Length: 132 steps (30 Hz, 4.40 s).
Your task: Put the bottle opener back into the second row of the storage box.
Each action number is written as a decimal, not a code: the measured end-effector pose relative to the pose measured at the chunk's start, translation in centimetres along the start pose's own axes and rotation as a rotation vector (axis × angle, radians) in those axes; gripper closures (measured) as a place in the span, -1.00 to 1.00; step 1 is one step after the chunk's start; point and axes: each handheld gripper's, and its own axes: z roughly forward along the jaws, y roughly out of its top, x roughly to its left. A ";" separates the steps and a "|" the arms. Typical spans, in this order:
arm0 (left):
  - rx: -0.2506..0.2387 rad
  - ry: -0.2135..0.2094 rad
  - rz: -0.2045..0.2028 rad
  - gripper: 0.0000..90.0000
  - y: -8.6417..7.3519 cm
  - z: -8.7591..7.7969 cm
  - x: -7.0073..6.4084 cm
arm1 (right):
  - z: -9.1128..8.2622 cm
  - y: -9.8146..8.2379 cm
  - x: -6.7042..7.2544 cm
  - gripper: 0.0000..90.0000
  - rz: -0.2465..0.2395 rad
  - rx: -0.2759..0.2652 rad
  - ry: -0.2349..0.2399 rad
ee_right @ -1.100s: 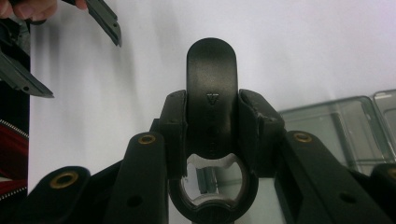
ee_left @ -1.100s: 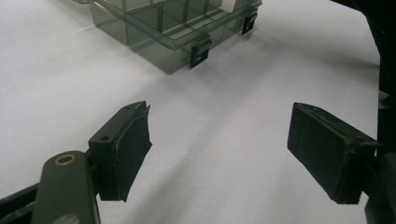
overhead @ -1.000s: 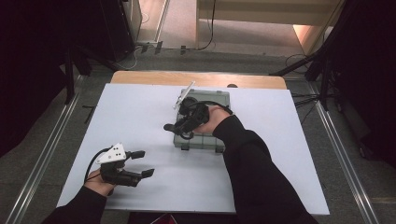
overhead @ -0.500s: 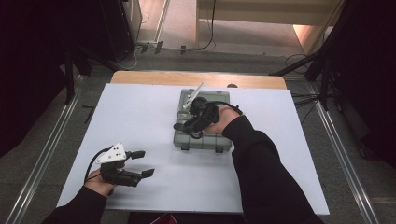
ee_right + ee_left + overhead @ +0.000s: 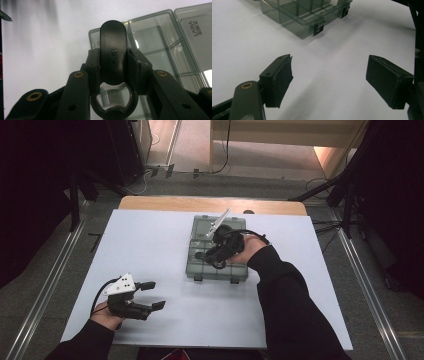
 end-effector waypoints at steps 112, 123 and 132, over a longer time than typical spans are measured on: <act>0.014 0.003 0.006 -0.53 0.0 0.0 0.0 | -1.6 -11.5 5.7 -0.40 0.252 -0.240 -0.140; 0.011 0.004 0.003 -0.53 0.0 0.0 0.0 | -1.9 -14.0 6.5 -0.40 0.283 -0.269 -0.156; 0.010 0.008 0.003 -0.53 0.0 0.0 0.0 | -2.3 -16.5 7.1 -0.40 0.312 -0.303 -0.181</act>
